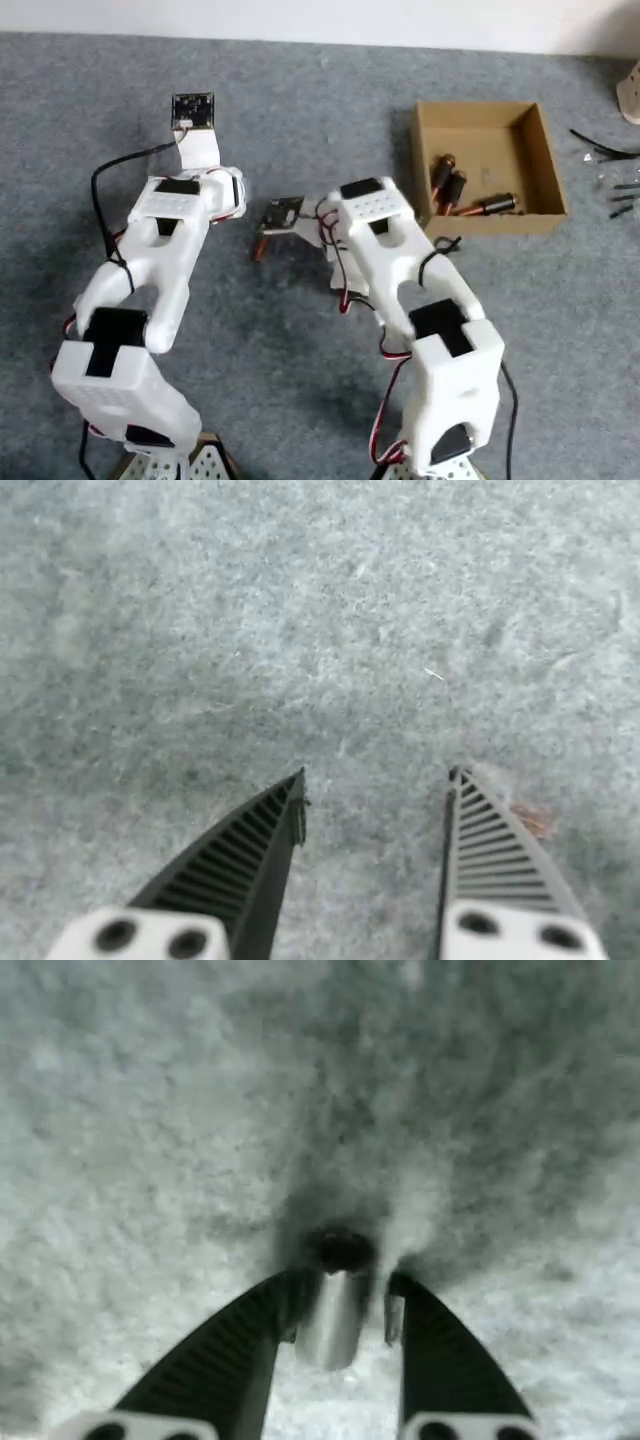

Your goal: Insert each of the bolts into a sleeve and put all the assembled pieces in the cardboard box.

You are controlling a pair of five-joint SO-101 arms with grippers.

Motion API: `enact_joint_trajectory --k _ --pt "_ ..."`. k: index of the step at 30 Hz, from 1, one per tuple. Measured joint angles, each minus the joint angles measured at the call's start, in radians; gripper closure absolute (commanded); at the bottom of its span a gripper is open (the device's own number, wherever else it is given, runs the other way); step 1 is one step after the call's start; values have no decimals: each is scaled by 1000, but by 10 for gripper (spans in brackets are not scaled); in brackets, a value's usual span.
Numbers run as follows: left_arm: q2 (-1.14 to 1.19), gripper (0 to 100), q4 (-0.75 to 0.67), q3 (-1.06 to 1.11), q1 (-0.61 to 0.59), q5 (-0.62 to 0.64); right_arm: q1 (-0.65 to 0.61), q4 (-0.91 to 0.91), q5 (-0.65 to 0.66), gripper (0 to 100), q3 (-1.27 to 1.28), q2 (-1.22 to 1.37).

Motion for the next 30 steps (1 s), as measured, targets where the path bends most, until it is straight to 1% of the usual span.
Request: enact_joint_trajectory --k 7,13,24,26,30 --pt "0 784 -3 0 0 0 -2 0 -28 884 2 0" --pt "0 785 -3 0 0 0 0 -2 -31 992 2 0" --pt "0 785 -3 0 0 0 0 -17 -37 994 3 6" --pt "0 785 -3 0 0 0 14 -17 -72 994 3 2" --pt "0 785 -3 0 0 0 26 -9 -167 994 -6 -115"
